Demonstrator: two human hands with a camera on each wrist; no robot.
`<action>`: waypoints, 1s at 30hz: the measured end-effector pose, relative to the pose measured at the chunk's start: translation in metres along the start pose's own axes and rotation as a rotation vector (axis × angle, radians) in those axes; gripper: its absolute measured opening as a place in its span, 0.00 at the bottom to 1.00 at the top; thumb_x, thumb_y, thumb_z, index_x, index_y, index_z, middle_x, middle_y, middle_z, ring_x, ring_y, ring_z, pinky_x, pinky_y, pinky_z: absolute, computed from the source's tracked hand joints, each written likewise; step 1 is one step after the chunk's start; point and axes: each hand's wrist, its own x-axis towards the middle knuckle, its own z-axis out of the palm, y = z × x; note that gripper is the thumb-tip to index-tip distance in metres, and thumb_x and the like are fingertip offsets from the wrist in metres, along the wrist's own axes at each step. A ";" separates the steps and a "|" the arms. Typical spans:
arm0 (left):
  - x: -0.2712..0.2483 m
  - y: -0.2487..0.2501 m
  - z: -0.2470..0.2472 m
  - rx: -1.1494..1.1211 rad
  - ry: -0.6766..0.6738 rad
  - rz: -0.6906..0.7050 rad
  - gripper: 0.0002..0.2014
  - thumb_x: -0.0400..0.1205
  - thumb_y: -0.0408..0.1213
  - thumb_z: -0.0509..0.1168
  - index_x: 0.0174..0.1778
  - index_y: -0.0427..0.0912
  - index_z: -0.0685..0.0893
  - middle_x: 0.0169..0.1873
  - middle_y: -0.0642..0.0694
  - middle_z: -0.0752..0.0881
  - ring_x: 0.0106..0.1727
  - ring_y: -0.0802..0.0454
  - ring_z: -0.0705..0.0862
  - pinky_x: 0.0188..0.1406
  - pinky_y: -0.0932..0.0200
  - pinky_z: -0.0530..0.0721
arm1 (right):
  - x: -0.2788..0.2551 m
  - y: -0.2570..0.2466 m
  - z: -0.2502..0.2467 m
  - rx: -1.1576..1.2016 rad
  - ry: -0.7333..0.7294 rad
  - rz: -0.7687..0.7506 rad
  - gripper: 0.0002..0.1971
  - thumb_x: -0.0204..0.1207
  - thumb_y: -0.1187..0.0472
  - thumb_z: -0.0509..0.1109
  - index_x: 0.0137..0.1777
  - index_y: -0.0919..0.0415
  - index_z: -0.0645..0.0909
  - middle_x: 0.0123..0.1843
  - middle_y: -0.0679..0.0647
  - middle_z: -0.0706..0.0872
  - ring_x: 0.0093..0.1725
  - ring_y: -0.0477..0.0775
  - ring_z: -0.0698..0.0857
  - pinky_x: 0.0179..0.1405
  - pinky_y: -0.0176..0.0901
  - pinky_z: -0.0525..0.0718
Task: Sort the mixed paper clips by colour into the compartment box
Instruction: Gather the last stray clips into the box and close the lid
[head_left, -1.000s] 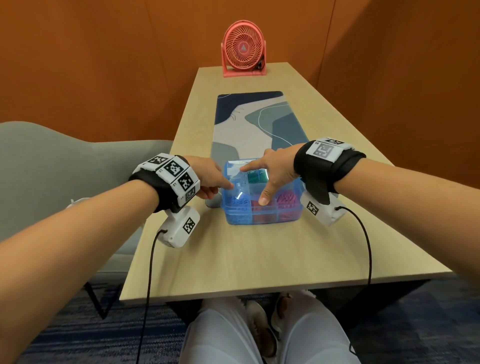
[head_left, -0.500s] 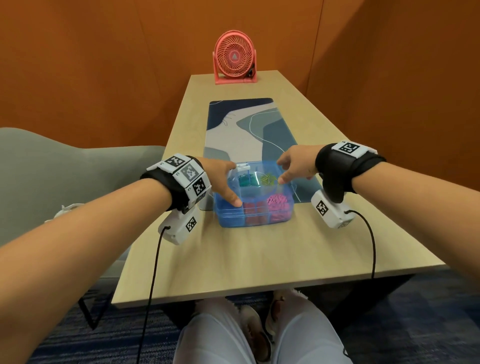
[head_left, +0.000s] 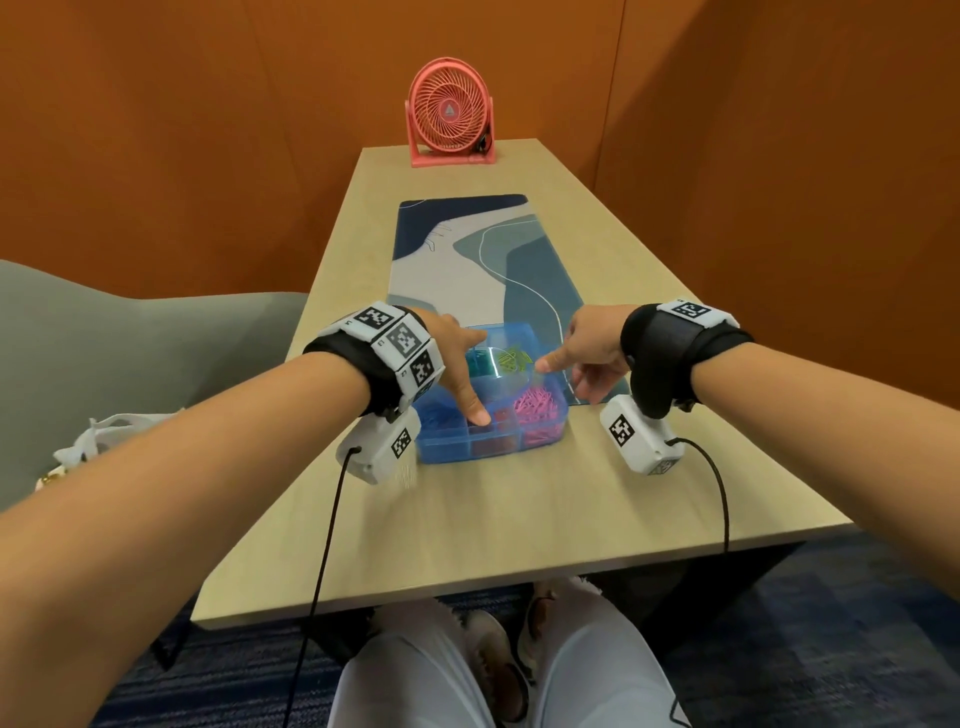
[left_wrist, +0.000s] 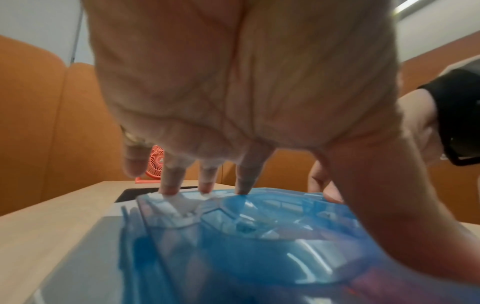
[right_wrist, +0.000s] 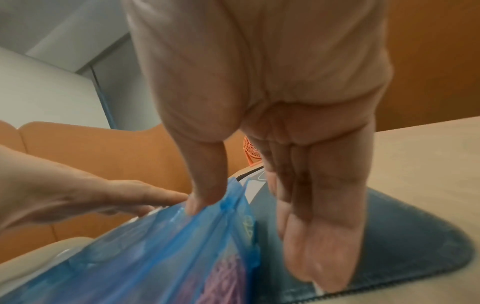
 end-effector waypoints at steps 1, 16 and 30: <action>0.000 0.000 0.000 -0.001 -0.005 0.002 0.64 0.58 0.69 0.74 0.83 0.55 0.43 0.82 0.48 0.53 0.81 0.42 0.56 0.76 0.38 0.64 | 0.001 -0.001 0.000 0.015 0.004 0.027 0.26 0.70 0.52 0.79 0.55 0.74 0.78 0.46 0.67 0.89 0.42 0.63 0.91 0.47 0.56 0.90; 0.003 -0.002 0.002 -0.030 -0.017 0.028 0.60 0.62 0.64 0.74 0.83 0.56 0.43 0.82 0.47 0.52 0.81 0.42 0.55 0.76 0.38 0.63 | 0.004 -0.014 0.003 0.090 0.018 0.078 0.09 0.76 0.64 0.74 0.38 0.67 0.78 0.28 0.57 0.78 0.26 0.51 0.75 0.22 0.37 0.82; -0.002 -0.013 0.015 -0.279 0.065 0.104 0.61 0.63 0.58 0.78 0.83 0.51 0.45 0.81 0.47 0.55 0.81 0.44 0.58 0.77 0.41 0.63 | -0.001 -0.020 0.011 -0.042 0.141 -0.016 0.09 0.75 0.62 0.75 0.45 0.68 0.79 0.35 0.61 0.83 0.34 0.57 0.82 0.49 0.52 0.89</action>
